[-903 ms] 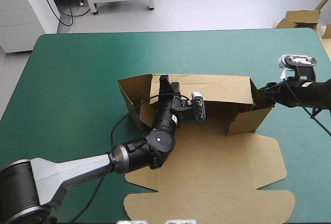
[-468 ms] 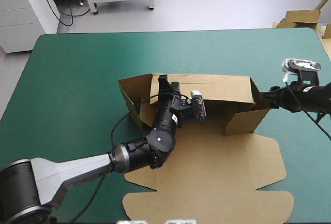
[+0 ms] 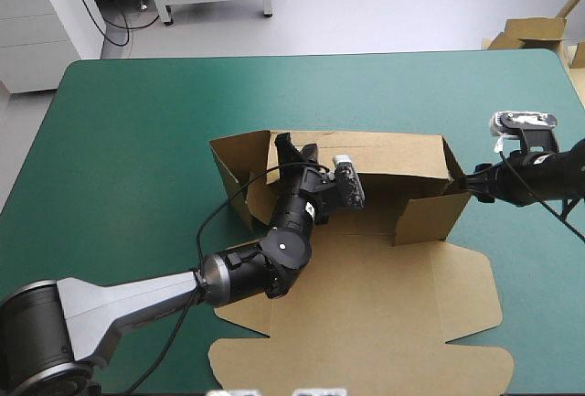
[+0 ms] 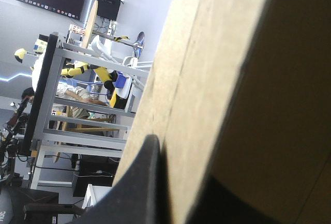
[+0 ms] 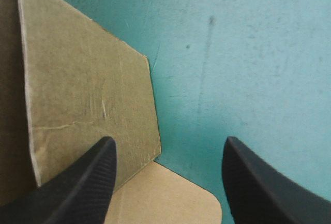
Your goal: Fold the box
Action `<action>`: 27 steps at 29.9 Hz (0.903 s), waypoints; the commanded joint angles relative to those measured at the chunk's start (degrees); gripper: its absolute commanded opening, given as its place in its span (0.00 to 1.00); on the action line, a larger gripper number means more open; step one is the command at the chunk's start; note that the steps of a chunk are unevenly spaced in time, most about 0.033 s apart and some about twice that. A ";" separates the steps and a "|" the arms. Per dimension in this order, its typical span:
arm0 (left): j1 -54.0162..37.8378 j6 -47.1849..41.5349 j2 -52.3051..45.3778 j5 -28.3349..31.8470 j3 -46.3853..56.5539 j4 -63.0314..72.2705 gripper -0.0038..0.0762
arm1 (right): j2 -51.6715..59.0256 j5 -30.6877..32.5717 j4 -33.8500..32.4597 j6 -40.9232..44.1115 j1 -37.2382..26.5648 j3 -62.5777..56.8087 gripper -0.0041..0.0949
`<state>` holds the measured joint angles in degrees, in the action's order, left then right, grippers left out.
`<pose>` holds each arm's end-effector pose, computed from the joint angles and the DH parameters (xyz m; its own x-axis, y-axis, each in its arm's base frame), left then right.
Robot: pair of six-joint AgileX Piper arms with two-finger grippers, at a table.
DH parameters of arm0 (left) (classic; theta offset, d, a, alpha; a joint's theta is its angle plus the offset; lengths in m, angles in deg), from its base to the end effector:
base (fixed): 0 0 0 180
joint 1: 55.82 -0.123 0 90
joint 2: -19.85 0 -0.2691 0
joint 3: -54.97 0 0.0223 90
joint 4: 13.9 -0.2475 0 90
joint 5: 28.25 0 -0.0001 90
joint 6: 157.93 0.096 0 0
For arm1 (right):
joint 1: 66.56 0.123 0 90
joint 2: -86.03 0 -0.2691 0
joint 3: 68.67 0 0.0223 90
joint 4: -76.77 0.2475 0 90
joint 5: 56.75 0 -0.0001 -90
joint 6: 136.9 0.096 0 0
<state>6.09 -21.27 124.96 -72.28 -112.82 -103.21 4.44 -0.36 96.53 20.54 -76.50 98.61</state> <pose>0.2290 -0.2872 0.2567 0.0929 0.9189 -0.3833 0.3993 0.3183 0.8598 0.2572 -0.0176 0.3138 -0.8331 -0.0451 -0.5513 -0.1431 0.9803 0.1360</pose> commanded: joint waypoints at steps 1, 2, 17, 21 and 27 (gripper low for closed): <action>-0.08 -3.61 -0.81 2.02 0.05 7.91 0.04 | 1.07 -1.05 5.25 -3.06 -0.12 -0.21 0.60; -0.08 -3.61 -0.81 2.02 0.05 7.91 0.04 | 1.07 -0.57 5.25 -3.06 -0.12 -0.66 0.60; -0.08 -3.27 -0.81 2.02 0.05 7.91 0.04 | 3.52 1.92 14.68 -16.35 -0.12 -10.28 0.60; -0.08 -2.86 -0.81 2.02 0.05 7.91 0.04 | 4.05 -0.01 16.48 -22.78 -0.12 -12.69 0.60; -0.08 -1.84 -0.81 2.16 0.05 7.91 0.04 | 3.70 -9.67 18.01 -30.52 -0.01 -13.12 0.60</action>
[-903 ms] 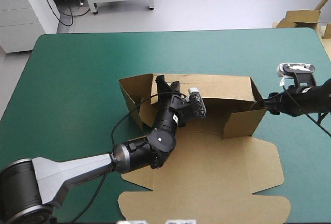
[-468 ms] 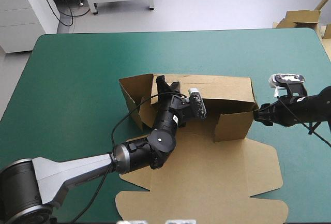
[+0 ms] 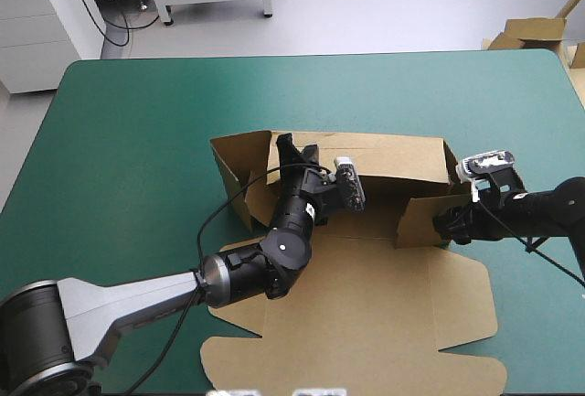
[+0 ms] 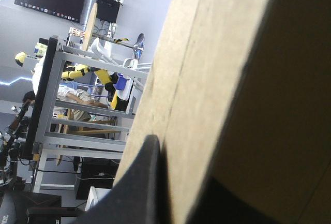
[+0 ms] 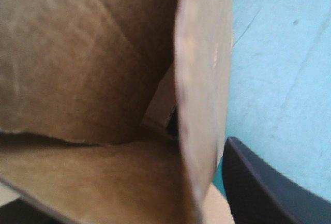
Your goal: Fold the box
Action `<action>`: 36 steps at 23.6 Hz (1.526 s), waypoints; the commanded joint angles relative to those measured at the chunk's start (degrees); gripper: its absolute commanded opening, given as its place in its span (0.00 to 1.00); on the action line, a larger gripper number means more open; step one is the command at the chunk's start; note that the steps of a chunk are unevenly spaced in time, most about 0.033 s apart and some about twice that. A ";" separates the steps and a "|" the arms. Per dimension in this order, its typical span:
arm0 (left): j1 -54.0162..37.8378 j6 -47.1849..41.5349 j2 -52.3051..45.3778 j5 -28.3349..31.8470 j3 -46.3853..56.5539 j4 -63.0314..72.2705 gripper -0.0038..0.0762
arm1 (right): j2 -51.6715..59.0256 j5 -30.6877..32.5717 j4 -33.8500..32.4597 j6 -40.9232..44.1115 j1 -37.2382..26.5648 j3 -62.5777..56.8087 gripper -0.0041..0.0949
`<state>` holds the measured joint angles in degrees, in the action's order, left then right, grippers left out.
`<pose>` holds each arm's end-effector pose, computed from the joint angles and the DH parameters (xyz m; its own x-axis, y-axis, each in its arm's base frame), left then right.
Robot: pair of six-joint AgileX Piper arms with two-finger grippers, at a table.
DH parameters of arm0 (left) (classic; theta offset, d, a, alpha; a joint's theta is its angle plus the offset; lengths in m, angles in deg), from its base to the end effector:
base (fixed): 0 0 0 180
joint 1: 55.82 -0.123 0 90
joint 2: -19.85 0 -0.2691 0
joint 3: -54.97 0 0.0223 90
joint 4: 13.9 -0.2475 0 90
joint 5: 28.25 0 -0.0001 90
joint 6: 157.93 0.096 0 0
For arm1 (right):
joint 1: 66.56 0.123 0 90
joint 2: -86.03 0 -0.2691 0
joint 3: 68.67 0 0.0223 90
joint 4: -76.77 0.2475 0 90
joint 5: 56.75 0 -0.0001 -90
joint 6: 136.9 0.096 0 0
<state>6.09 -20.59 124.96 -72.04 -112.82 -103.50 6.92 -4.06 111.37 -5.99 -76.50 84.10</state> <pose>0.2289 -0.2877 0.2568 0.1040 0.9225 -0.3718 0.3981 0.3039 0.8655 0.2350 0.0029 0.2623 -0.7703 -0.2677 -0.5788 -0.4316 0.8870 0.1641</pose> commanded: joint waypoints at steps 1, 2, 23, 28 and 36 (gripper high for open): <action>-0.08 -2.52 -0.81 1.91 0.05 8.31 0.04 | 1.22 -6.41 3.88 -5.35 -0.01 1.40 0.60; -0.08 -2.52 -0.81 1.91 0.05 8.30 0.04 | 1.22 -6.51 5.12 -7.20 -0.01 1.40 0.60; -0.08 7.94 -0.81 2.04 -0.07 10.38 0.04 | -1.47 -11.40 14.70 -10.89 7.34 0.27 0.40; -0.08 7.94 -0.81 1.83 -0.07 10.43 0.04 | -1.47 -13.27 10.99 -6.33 8.54 -2.08 0.39; -0.08 7.94 -0.81 1.83 -0.07 10.52 0.04 | -1.47 -13.56 10.99 -5.18 8.63 -4.34 0.11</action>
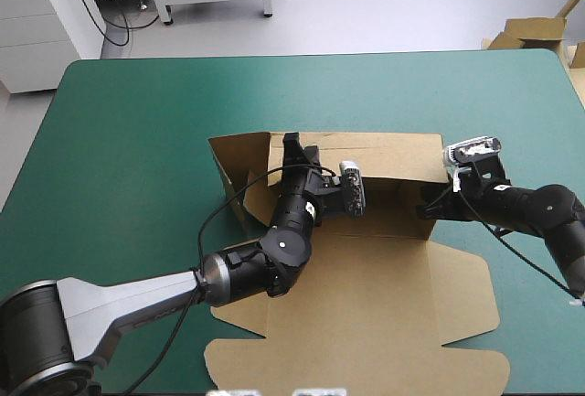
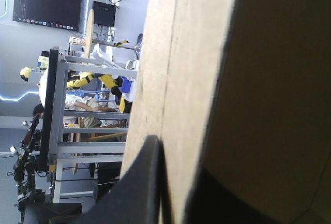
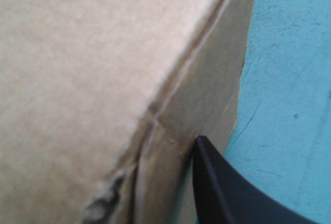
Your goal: Fold the box
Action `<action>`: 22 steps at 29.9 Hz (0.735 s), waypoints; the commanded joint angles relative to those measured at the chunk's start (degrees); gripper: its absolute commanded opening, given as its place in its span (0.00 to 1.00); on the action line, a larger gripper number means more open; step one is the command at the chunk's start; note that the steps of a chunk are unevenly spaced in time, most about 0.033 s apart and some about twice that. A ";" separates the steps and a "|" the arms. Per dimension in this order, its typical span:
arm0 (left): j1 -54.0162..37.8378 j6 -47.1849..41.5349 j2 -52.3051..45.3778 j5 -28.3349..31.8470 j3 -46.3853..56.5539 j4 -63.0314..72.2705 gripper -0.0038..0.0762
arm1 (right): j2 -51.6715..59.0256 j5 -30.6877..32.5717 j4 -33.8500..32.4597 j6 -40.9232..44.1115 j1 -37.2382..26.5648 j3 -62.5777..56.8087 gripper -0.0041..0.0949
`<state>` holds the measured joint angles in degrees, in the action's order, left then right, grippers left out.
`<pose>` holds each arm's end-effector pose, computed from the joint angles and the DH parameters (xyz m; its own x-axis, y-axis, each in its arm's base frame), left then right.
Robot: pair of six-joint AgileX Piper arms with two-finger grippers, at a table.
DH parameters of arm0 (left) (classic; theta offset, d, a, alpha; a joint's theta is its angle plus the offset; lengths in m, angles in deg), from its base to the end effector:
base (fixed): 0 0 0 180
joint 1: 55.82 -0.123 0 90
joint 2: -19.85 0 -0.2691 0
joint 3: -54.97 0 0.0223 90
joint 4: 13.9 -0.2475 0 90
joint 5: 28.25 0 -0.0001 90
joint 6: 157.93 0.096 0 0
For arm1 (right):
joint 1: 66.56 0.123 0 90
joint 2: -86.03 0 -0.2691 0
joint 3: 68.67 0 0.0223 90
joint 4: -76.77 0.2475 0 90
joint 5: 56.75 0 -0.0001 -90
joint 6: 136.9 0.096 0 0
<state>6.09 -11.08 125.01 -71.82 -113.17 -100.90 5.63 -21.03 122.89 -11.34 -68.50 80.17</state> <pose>0.2285 -0.2876 0.2555 0.1435 0.9569 -0.2526 0.4040 0.1764 0.8976 0.2529 0.0319 0.2533 -0.6587 -0.2014 -0.7250 -0.4259 0.8941 0.1386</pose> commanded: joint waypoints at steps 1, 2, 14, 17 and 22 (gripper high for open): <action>-0.08 -1.57 -0.86 1.61 0.29 7.92 0.04 | -0.18 3.68 -0.52 0.18 0.63 -0.40 0.04; -0.08 -1.45 -0.86 1.61 0.29 7.92 0.04 | -0.18 3.68 -0.39 0.49 0.63 -0.40 0.03; -0.08 -0.19 -0.86 1.61 0.29 -1.45 0.11 | -0.18 1.46 -1.84 8.49 0.66 -0.40 0.04; -0.08 -0.19 -0.86 0.76 0.29 -4.70 0.29 | -0.18 -0.15 -4.82 11.94 0.66 -0.40 0.04; 0.04 -0.79 -0.86 -2.32 0.29 -7.99 0.59 | -0.18 -1.62 -7.31 14.72 0.66 -0.40 0.04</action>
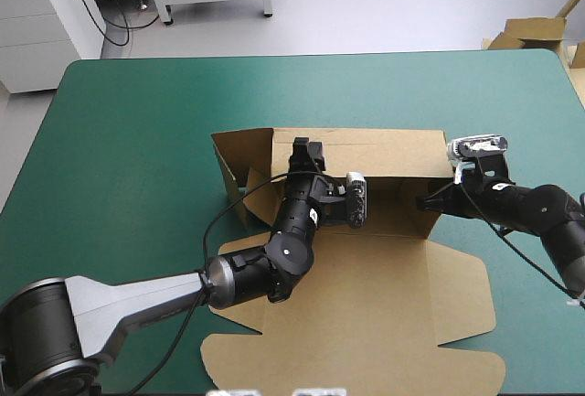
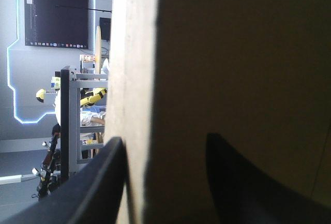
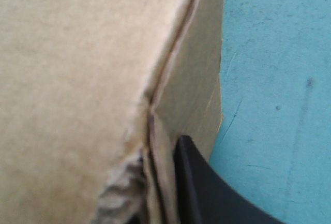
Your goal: Fold the box
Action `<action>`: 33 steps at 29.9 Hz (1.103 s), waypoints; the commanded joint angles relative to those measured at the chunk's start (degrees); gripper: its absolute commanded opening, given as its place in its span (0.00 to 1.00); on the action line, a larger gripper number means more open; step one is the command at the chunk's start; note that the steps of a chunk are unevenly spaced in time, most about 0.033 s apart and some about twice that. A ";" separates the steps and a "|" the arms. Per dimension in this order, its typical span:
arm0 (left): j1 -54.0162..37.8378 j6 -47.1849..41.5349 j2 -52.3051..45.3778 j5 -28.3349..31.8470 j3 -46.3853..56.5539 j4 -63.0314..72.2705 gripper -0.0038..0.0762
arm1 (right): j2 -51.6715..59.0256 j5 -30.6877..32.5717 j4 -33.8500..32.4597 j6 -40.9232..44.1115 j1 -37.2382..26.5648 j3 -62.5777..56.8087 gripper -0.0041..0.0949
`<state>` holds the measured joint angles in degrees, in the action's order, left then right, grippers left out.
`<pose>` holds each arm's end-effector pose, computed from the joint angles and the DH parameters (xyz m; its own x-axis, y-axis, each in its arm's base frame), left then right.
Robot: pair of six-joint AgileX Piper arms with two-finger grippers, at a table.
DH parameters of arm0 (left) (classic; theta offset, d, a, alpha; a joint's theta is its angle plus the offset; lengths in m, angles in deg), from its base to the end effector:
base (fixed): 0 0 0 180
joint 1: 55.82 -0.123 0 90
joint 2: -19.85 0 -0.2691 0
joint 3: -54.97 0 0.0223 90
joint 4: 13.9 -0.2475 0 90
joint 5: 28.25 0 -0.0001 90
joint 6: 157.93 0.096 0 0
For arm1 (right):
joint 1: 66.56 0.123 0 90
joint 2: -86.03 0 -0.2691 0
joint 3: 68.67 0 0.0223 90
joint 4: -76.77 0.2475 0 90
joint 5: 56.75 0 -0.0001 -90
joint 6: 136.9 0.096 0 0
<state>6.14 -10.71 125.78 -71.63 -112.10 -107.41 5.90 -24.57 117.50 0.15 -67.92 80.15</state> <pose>0.2294 -0.2906 0.2517 0.2157 0.9630 -0.1618 0.3440 0.0801 0.9355 0.2548 0.0274 0.2533 -0.6978 -0.0956 -0.7099 -0.3011 0.9384 0.1697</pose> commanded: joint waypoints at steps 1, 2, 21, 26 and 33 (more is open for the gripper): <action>0.12 -1.45 -1.73 -3.05 -0.79 -2.03 0.58 | -0.45 1.91 -1.92 3.64 0.08 -0.26 0.04; 0.49 -2.45 -1.74 -3.63 -0.79 -2.89 0.56 | -0.45 1.91 -2.01 3.92 0.08 -0.02 0.04; 21.09 -4.14 -11.15 -12.76 -1.12 -4.32 0.38 | -0.50 8.24 -13.86 19.93 0.08 7.12 0.04; 22.49 -4.28 -16.62 -13.98 -1.12 -3.69 0.05 | -0.50 13.52 -14.62 22.83 0.08 8.92 0.04; 8.40 -4.16 -27.61 -8.11 -4.37 2.24 0.06 | -1.26 24.96 -17.46 27.47 0.08 19.27 0.04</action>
<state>20.33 -14.09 103.62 -80.93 -113.41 -105.92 4.00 -6.10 100.21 25.40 -67.92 93.78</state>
